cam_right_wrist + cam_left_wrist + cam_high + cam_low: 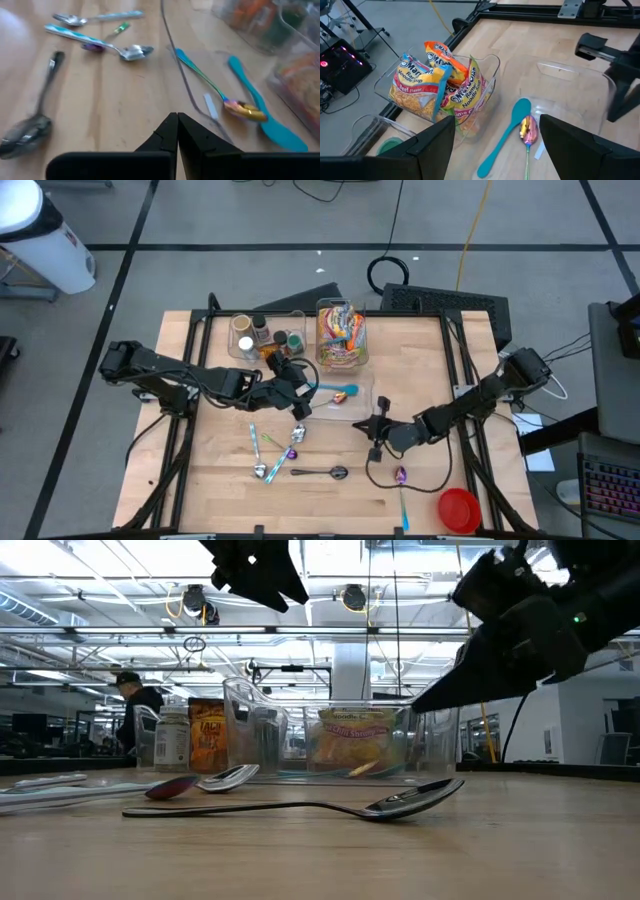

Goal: Pick & Place Food Item
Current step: Put the bottom purple spoon into the bottom transparent container

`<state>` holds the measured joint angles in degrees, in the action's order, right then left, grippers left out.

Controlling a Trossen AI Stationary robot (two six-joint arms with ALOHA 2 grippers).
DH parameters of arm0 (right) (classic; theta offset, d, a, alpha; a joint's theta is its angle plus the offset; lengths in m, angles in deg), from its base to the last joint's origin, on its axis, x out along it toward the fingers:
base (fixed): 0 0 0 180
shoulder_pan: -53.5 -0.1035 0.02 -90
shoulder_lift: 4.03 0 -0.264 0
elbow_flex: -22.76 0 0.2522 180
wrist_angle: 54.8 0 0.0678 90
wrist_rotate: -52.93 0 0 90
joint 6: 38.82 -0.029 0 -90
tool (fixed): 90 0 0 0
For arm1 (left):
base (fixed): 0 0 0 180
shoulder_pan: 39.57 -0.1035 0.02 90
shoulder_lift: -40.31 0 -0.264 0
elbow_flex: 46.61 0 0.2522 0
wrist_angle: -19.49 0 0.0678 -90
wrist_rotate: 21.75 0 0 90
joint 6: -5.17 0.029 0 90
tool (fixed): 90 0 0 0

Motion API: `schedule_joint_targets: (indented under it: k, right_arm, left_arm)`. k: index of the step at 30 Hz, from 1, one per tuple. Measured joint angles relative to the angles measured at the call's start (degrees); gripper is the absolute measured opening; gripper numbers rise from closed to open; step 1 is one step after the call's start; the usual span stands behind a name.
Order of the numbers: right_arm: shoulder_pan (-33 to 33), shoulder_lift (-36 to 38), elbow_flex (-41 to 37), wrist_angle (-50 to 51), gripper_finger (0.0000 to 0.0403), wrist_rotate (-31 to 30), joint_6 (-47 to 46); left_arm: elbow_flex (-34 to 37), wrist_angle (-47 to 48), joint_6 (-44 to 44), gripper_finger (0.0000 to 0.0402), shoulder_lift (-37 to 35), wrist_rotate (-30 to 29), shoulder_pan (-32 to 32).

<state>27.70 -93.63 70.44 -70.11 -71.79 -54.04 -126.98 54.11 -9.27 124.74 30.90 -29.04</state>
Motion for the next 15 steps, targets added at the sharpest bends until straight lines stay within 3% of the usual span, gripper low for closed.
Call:
schedule_joint_targets:
  k: [7,11,15]
  right_arm:
    - [1.4,0.4,0.0,2.3,0.0001,-0.8,0.4]
    - [1.5,4.8,0.0,5.9,0.0002,6.0,1.7]
    - [1.5,12.9,0.0,16.1,0.0021,14.6,-4.5]
  left_arm:
    - [0.0,0.0,0.2,0.0299,0.0,0.0,0.0]
    - [0.0,0.0,0.2,0.0299,0.0,0.0,0.0]
    - [0.0,0.0,0.3,0.0299,0.0,0.0,0.0]
